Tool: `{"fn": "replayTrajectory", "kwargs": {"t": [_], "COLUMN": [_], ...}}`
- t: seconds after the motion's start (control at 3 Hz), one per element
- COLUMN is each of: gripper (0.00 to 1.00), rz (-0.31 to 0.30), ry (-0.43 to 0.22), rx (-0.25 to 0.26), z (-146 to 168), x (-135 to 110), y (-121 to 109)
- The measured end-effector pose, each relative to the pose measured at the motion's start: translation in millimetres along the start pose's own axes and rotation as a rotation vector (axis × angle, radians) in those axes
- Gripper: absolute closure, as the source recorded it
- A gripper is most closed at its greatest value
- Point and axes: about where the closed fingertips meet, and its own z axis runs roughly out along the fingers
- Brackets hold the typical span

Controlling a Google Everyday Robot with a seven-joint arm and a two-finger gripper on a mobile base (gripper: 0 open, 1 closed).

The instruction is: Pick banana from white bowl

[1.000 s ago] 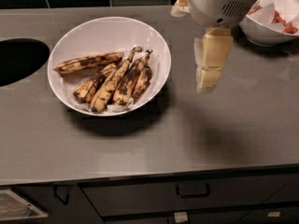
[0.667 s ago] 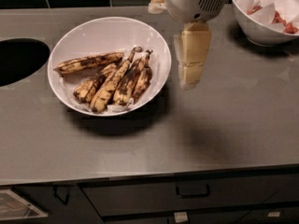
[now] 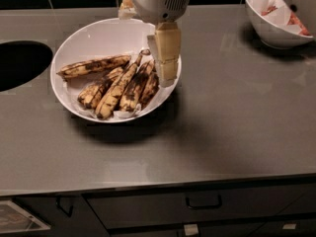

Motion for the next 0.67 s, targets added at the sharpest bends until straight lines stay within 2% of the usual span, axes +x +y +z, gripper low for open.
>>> {"fn": "replayTrajectory", "kwargs": {"t": [0.33,0.67], "gripper": [0.00,0.00], "rz": [0.000,-0.041], "ry": [0.000,-0.012], "rx": [0.001,0.002], "z": [0.1,10.8], "x": [-0.2,-12.7], "y": [-0.5,-19.8]}}
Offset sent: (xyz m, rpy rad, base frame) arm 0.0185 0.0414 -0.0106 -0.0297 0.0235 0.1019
